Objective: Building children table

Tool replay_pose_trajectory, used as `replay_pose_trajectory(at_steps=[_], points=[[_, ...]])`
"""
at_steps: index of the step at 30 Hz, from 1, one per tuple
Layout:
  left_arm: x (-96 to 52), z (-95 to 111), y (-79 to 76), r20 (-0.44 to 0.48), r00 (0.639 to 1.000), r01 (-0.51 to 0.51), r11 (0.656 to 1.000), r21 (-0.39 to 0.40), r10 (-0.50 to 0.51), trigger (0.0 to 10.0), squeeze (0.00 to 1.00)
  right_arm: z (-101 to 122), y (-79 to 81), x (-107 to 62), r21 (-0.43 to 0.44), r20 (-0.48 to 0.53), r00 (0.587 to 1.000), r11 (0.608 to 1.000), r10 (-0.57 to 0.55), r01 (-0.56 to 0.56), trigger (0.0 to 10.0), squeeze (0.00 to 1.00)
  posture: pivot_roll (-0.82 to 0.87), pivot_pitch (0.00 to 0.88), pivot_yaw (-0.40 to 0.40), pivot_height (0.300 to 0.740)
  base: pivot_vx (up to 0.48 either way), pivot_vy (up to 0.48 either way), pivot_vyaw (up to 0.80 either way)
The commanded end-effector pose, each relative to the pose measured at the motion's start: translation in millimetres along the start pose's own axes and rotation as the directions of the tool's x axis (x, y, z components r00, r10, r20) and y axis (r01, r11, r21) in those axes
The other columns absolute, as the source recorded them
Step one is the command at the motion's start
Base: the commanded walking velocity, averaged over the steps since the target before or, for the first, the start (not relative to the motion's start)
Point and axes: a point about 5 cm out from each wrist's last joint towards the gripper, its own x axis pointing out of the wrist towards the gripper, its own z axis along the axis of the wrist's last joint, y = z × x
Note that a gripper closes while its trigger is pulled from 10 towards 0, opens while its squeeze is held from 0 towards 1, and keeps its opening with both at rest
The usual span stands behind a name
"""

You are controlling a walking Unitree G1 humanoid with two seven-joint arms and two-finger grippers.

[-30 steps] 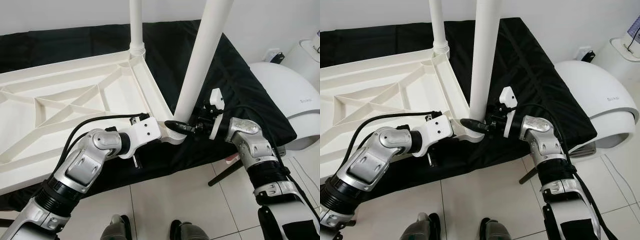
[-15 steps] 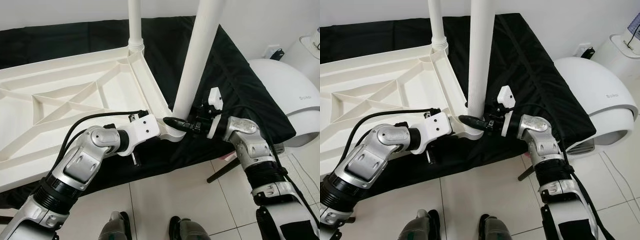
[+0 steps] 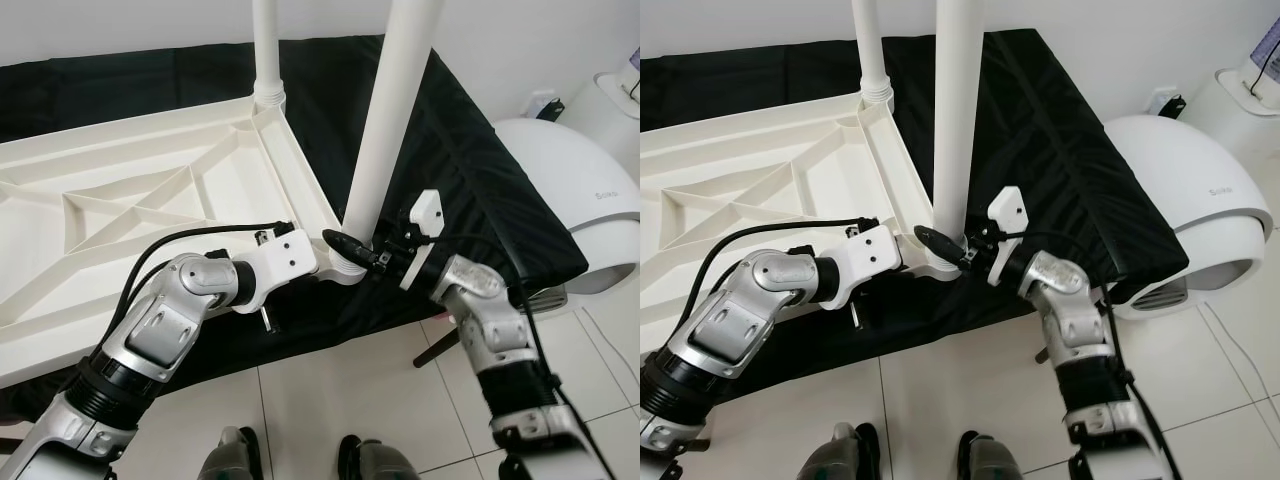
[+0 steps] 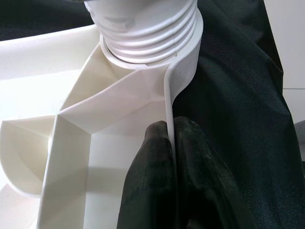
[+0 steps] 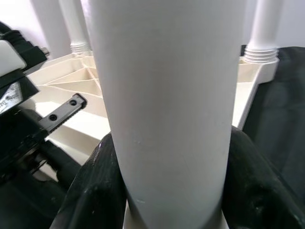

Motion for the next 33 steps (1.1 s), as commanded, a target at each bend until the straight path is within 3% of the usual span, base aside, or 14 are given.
replay_pose_trajectory(at_steps=[1,3,6,14,16,19,23,29,30,33], points=[[5.9,-18,-11.5,-0.072,0.996,0.046,0.998,-0.042,-0.049,10.0,0.00,-10,3.0,-2.3,0.059,-0.033,0.995,0.994,-0.089,0.091,0.0,0.00,0.00,0.214,-0.010,0.740,0.000,0.000,0.00],[5.9,-18,-11.5,-0.072,0.996,0.046,0.998,-0.042,-0.049,10.0,0.00,-10,3.0,-2.3,0.059,-0.033,0.995,0.994,-0.089,0.091,0.0,0.00,0.00,0.214,-0.010,0.740,0.000,0.000,0.00],[5.8,-18,-11.9,-0.071,0.996,0.048,0.998,-0.042,-0.051,10.0,0.00,-12,16.2,3.4,0.079,-0.043,0.971,0.968,-0.234,0.237,0.0,0.00,0.00,0.215,-0.014,0.740,0.000,0.000,0.00],[5.9,-18,-12.3,-0.070,0.996,0.048,0.998,-0.045,-0.051,10.0,0.00,-14,33.6,12.4,0.073,-0.037,0.932,0.929,-0.361,0.363,0.0,0.00,0.00,0.217,-0.017,0.740,0.000,0.000,0.00],[6.3,-18,-12.6,-0.069,0.996,0.047,0.998,-0.046,-0.050,10.0,0.00,-16,41.8,15.4,0.072,-0.056,0.888,0.885,-0.456,0.460,0.0,0.00,0.00,0.216,-0.018,0.740,0.000,0.000,0.00],[6.4,-18,-12.7,-0.068,0.996,0.047,0.998,-0.046,-0.050,10.0,0.00,-17,44.3,15.9,0.068,-0.065,0.872,0.869,-0.486,0.490,0.0,0.00,0.00,0.216,-0.018,0.740,0.000,0.000,0.00],[6.7,-17,-13.0,-0.067,0.996,0.047,0.998,-0.046,-0.050,10.0,0.00,-19,60.0,18.9,0.096,-0.089,0.862,0.857,-0.499,0.506,0.0,0.00,0.00,0.215,-0.021,0.740,0.000,0.000,0.00],[7.2,-17,-13.4,-0.066,0.996,0.048,0.998,-0.045,-0.051,10.0,0.00,-20,60.8,18.6,0.088,-0.107,0.856,0.852,-0.506,0.515,0.0,0.00,0.00,0.213,-0.022,0.740,0.000,0.000,0.00],[7.7,-17,-13.4,-0.065,0.997,0.048,0.998,-0.044,-0.051,10.0,0.00,-20,60.1,18.1,0.058,-0.126,0.843,0.844,-0.524,0.533,10.0,0.00,0.00,0.212,-0.026,0.740,0.000,0.000,0.00],[8.3,-16,-13.5,-0.062,0.997,0.048,0.998,-0.045,-0.051,10.0,0.00,-19,59.3,17.4,0.045,-0.137,0.830,0.833,-0.541,0.551,10.0,0.00,0.00,0.210,-0.028,0.740,0.000,0.000,0.00]])
